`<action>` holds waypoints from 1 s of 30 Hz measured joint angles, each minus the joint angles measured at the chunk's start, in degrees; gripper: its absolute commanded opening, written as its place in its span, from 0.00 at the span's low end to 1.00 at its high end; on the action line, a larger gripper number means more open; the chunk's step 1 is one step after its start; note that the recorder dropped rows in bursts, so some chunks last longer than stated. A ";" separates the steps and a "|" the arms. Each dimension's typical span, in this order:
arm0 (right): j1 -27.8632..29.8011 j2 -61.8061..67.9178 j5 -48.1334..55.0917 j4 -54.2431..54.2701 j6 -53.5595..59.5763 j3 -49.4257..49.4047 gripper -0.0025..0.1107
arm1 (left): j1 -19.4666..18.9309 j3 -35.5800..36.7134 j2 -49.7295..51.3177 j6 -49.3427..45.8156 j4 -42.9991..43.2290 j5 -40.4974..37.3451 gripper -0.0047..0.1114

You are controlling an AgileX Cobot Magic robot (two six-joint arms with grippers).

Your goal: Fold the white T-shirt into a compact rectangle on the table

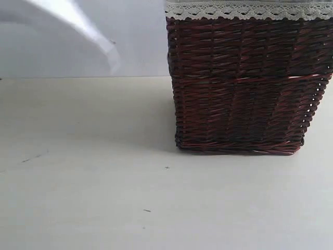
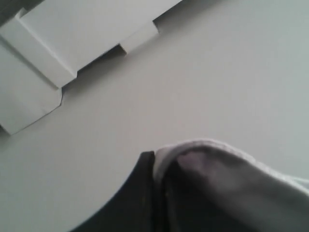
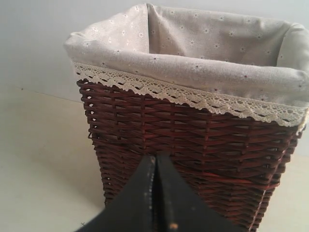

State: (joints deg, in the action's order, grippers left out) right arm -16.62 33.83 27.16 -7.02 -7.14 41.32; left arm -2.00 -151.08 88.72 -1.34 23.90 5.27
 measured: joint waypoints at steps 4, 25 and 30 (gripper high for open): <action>0.00 0.00 0.10 0.20 0.10 0.00 0.02 | -1.54 -0.41 0.86 4.92 -1.49 -8.90 0.04; 0.00 0.00 3.08 5.51 3.93 0.00 0.02 | -0.52 11.32 12.50 -6.18 -37.85 -75.91 0.04; 0.00 0.00 3.91 13.72 12.11 0.00 0.02 | 4.50 21.03 8.61 -12.07 -44.24 -76.37 0.04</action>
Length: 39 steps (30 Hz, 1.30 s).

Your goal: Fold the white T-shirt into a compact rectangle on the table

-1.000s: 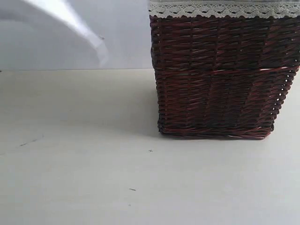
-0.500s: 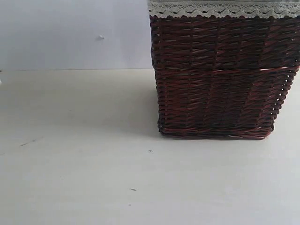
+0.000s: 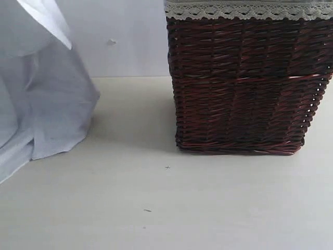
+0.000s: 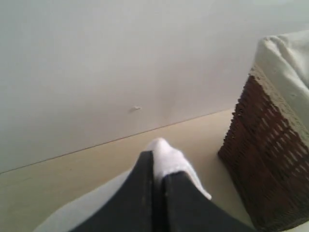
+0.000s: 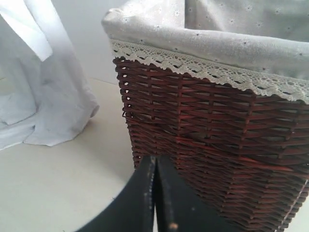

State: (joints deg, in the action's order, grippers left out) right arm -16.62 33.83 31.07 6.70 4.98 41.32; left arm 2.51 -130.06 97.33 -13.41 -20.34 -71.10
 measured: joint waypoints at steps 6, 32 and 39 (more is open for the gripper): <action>0.00 0.00 1.00 0.02 0.90 0.00 0.02 | 2.11 0.94 -15.62 3.55 1.40 -0.14 0.04; 0.00 0.00 2.71 -0.19 1.01 0.00 0.02 | 2.11 33.88 -20.90 5.31 24.88 0.10 0.04; 0.00 0.00 2.71 -0.19 1.01 0.00 0.02 | 0.52 36.25 -16.92 14.40 51.97 1.30 0.04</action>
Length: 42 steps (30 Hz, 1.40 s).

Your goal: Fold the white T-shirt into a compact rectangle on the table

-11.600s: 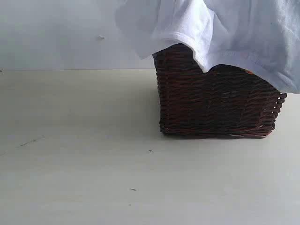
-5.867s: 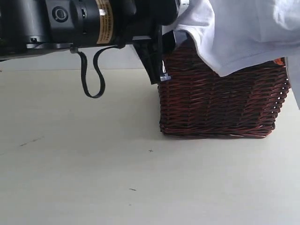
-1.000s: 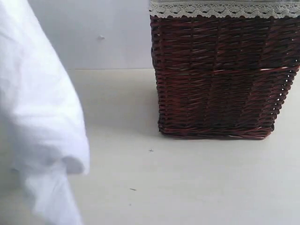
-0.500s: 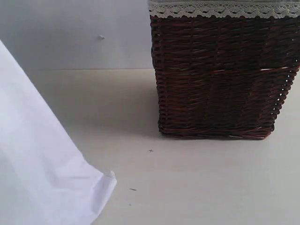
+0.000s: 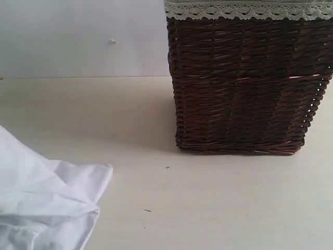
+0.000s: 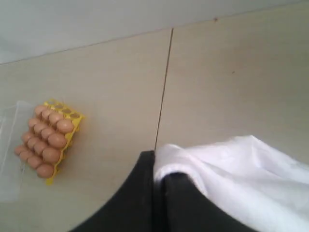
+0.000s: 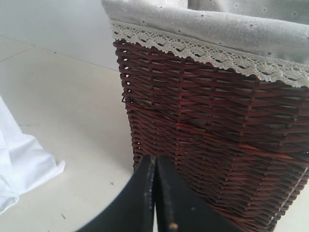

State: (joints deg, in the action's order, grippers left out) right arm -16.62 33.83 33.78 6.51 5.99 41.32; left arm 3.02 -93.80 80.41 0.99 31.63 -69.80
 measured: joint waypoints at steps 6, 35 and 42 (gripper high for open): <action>0.00 0.00 0.65 0.11 0.00 0.00 0.02 | -3.39 6.99 9.24 -2.33 -0.35 -0.23 0.04; 0.00 0.00 2.53 0.21 0.00 0.00 0.02 | -31.92 14.97 11.21 -29.08 -47.21 24.86 0.61; 0.00 0.00 2.75 0.21 0.00 0.00 0.02 | -24.73 16.08 8.98 -60.57 -71.70 11.31 0.53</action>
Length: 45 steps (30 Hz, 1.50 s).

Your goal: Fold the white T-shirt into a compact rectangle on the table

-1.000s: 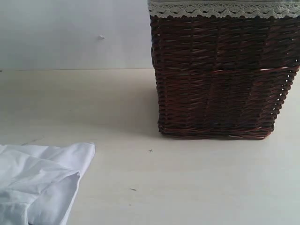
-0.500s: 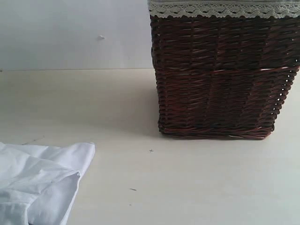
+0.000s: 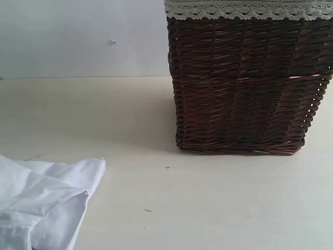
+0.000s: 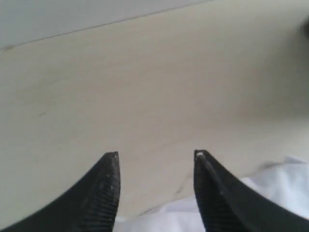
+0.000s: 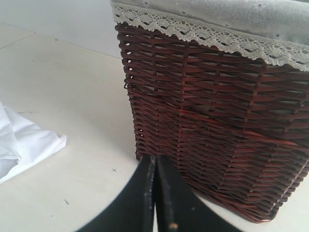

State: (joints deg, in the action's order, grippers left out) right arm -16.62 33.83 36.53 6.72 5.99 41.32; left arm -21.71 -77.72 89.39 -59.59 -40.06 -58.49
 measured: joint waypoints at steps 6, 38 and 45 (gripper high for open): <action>0.00 0.00 0.11 0.00 0.24 0.00 0.02 | 24.94 8.77 0.03 -6.61 9.00 -5.82 0.61; 0.00 0.00 0.54 0.21 0.24 0.00 0.02 | 45.68 32.13 6.56 8.88 29.39 24.31 0.04; 0.00 0.00 0.54 0.21 0.24 0.00 0.02 | 45.68 26.80 4.15 8.88 31.30 18.36 0.04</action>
State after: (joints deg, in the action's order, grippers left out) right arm -16.62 33.83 37.07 6.93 6.23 41.32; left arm 23.97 -50.92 93.54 -50.70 -8.77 -40.12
